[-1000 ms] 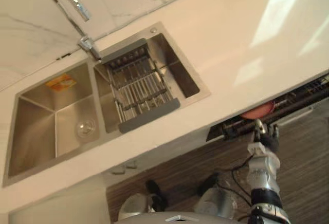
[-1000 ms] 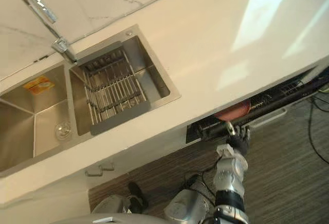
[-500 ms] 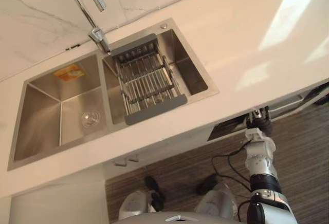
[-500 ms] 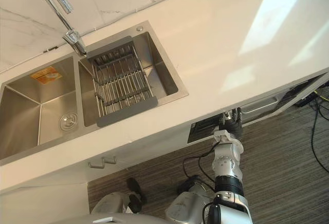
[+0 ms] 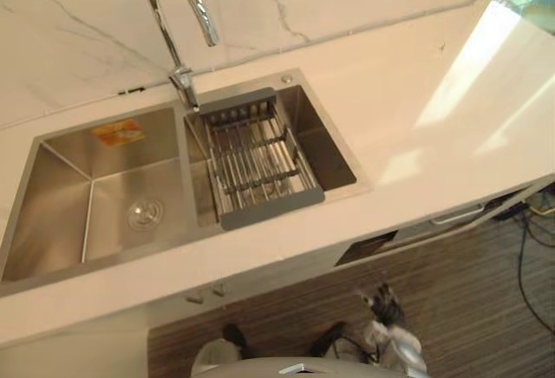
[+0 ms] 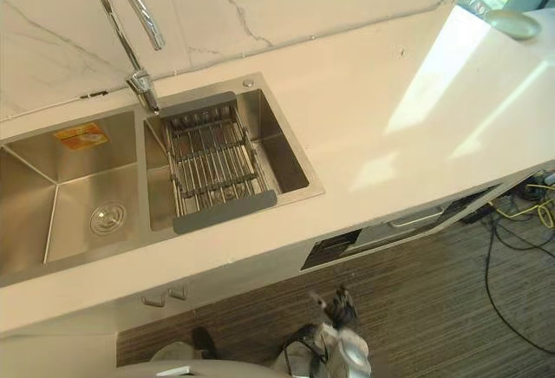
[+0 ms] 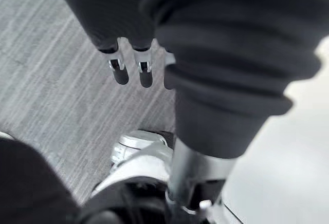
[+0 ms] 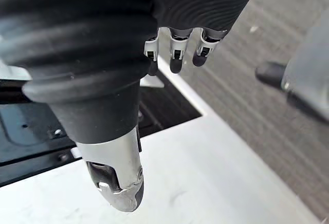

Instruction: Walk over to the sink, pick up the cup, carry it to the dishwasher, place the cup inside the dishwasher, then close the dishwasher door

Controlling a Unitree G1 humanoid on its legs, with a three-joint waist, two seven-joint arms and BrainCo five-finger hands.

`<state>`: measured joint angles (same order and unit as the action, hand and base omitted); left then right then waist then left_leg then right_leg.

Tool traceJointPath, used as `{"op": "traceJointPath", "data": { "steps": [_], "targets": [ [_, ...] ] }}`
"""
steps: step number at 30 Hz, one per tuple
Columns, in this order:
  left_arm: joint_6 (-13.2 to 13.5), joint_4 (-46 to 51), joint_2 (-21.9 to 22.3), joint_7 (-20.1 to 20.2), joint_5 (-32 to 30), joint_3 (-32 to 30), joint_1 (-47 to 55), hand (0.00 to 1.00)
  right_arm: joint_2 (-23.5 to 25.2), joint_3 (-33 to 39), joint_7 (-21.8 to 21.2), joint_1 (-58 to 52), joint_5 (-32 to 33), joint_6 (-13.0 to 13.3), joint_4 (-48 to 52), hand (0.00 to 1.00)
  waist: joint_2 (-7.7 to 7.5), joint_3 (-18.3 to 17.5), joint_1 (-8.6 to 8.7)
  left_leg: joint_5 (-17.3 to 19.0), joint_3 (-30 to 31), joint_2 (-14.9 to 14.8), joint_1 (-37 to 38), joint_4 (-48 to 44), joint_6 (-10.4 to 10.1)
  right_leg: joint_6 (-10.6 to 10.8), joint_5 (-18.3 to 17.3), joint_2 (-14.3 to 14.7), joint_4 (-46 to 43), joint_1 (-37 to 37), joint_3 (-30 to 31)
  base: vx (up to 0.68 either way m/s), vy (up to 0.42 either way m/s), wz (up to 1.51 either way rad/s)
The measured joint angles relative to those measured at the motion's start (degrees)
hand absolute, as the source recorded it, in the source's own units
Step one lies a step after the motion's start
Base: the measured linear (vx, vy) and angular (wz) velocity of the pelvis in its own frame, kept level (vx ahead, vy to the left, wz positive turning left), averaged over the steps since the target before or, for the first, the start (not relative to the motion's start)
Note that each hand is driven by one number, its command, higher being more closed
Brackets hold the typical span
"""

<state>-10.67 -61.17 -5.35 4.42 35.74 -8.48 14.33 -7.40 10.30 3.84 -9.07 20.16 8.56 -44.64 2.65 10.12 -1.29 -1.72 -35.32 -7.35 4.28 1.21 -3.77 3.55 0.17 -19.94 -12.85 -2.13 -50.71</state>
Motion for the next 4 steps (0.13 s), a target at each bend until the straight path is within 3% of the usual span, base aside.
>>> {"op": "traceJointPath", "data": {
  "steps": [3,4],
  "targets": [
    [-2.8,0.6,-2.0,3.7,0.1,2.4,0.0,0.00,0.0,1.2,0.1,-0.8,-2.3,-0.5,-4.6,0.00,-2.07,-1.0,-0.05,1.4,-0.5,1.7,1.1,0.1,0.7,0.5,0.0,-2.2,-2.6,-0.4,1.2,0.05,0.095,-0.05],
    [-4.3,1.5,-2.3,6.6,0.7,3.6,-0.3,0.00,-0.1,1.3,0.0,-1.0,-2.5,-0.5,-6.6,0.00,-2.85,-1.5,0.19,1.7,0.0,2.9,1.1,0.5,1.0,-0.3,0.3,-4.3,-5.6,-1.1,1.4,0.04,0.059,0.13]
  ]
}}
